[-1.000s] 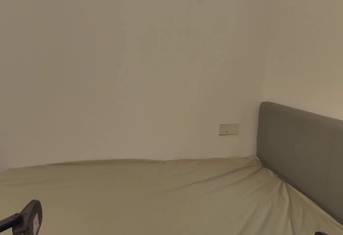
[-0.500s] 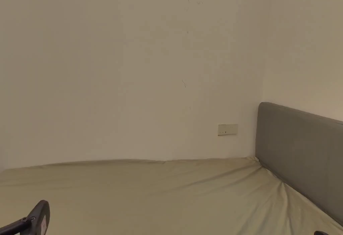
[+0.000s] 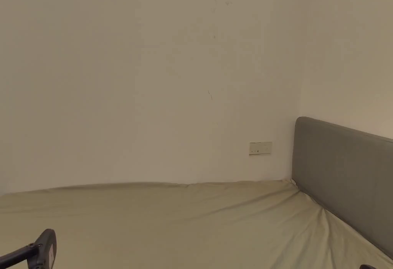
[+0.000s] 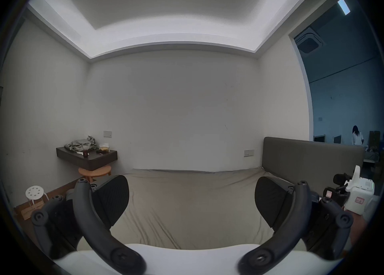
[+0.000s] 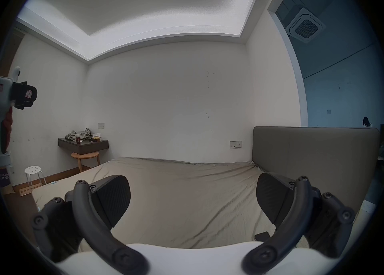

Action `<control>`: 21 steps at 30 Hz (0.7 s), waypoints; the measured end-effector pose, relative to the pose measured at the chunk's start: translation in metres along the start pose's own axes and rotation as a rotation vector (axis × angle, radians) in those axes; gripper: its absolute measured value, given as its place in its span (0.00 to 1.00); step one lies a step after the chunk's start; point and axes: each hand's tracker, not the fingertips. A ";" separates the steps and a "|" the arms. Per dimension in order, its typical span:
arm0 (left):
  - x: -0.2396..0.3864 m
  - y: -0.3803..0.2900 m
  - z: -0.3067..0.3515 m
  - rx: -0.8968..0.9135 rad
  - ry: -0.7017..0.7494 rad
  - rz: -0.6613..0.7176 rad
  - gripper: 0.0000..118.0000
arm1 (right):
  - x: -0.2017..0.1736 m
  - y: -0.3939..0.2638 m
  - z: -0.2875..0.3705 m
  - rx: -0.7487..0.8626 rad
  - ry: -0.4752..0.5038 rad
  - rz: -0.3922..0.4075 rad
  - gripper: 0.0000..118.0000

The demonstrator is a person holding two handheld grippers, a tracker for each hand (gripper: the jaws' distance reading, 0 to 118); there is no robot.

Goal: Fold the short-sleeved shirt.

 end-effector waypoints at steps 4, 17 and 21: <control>0.003 0.001 0.003 0.010 -0.027 -0.048 0.99 | 0.001 0.000 -0.001 0.002 -0.001 -0.004 1.00; 0.012 -0.004 0.006 0.083 -0.034 -0.115 0.99 | 0.000 0.002 -0.003 0.004 0.003 -0.005 1.00; 0.013 -0.006 0.006 0.082 -0.028 -0.122 0.99 | 0.000 0.002 -0.004 0.002 0.002 -0.006 1.00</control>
